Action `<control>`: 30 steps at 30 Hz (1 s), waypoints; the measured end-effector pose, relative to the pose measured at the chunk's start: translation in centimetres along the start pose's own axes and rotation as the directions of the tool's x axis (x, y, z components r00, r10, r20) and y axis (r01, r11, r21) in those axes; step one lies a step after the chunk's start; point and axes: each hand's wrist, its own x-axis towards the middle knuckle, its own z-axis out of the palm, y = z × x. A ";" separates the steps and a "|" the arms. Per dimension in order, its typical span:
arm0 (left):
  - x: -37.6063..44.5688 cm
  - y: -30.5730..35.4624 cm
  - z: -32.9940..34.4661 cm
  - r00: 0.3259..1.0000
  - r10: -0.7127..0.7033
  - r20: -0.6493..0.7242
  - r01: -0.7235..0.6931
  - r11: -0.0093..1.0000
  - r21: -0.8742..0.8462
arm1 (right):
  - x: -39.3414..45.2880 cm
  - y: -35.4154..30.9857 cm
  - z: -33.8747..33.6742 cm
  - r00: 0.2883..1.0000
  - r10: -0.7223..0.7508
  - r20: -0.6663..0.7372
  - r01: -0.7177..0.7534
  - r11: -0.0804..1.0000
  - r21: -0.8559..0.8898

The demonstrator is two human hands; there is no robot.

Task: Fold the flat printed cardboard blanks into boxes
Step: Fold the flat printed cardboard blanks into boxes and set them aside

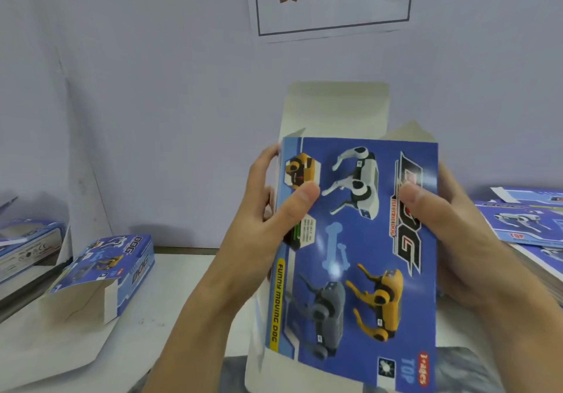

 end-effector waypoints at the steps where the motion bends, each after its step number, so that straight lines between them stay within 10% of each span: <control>1: 0.0 0.3 0.1 1.000 -0.004 0.009 0.004 1.000 0.023 | 0.0 -0.1 0.1 1.000 -0.010 0.009 0.010 1.000 -0.003; 11: 0.2 1.7 1.1 0.983 0.146 -0.110 -0.149 0.989 -0.016 | 0.4 -0.4 0.5 0.998 -0.052 -0.028 0.051 0.998 -0.028; 21: 0.1 1.3 1.1 0.998 -0.029 -0.048 0.021 0.987 -0.160 | 0.9 0.3 0.4 0.995 0.092 -0.029 -0.096 0.966 -0.242; 30: -0.1 3.0 1.9 0.984 0.014 -0.178 -0.044 0.985 -0.166 | 0.9 -1.5 3.4 0.993 -0.068 -0.098 0.029 0.937 -0.349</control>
